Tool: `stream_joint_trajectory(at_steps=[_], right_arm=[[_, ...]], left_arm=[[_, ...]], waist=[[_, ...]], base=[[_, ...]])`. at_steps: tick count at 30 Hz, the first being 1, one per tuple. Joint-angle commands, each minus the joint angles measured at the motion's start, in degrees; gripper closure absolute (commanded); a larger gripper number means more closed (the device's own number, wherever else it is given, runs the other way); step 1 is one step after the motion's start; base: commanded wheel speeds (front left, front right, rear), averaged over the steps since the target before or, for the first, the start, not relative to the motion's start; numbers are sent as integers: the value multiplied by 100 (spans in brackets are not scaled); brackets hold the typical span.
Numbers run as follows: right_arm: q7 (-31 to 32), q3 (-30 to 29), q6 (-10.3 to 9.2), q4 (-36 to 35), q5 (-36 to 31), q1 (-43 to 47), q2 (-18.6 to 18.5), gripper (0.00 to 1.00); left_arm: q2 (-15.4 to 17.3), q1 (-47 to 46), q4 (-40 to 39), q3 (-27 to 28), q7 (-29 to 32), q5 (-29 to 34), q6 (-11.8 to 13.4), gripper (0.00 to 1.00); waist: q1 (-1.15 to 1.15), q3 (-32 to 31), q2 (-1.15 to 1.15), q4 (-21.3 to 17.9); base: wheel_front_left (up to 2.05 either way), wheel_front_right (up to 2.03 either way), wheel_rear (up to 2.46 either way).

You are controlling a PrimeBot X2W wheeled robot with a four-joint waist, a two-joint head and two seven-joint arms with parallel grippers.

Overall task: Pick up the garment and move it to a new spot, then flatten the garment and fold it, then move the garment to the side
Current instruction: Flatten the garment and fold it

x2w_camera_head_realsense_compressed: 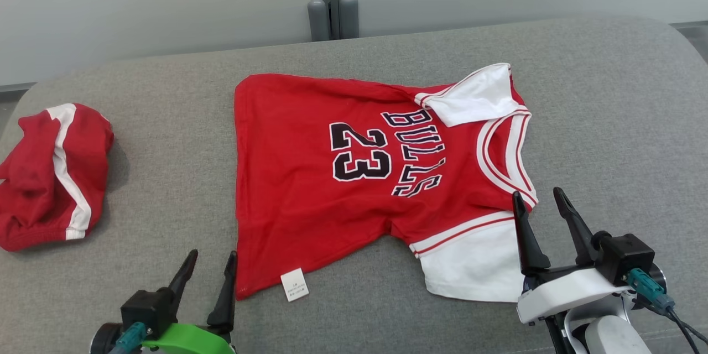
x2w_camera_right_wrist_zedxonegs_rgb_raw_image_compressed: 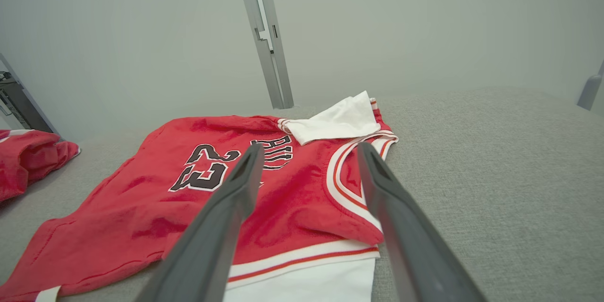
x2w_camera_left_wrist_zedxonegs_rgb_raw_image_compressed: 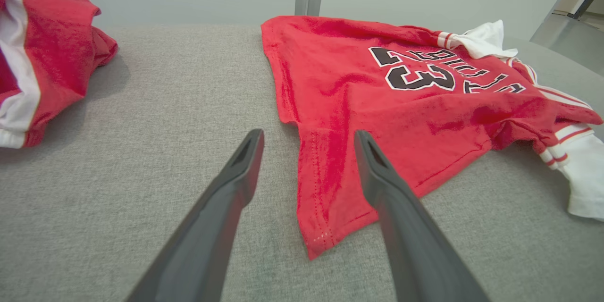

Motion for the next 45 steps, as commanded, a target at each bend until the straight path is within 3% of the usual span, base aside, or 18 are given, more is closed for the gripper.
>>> stream_joint_trajectory(at_steps=[1, 17, 45], right_arm=[[-19, -26, -8, 5, 30, 39, -12, 0], [-16, -212, -9, -146, -115, 292, -11, 0], [287, -27, -9, -453, -191, 699, -59, 0]], left_arm=[[-20, 77, -78, 142, 1, 73, 16, 0], [-247, 202, -703, 1349, 1, 422, 11, 0], [-358, 344, -558, 1558, 1, 755, -85, 0]], waist=[[0, -52, 0, 2], [0, -358, 0, -71], [0, -507, 0, -78]], base=[[0, 0, 0], [0, 0, 0], [0, 0, 0]])
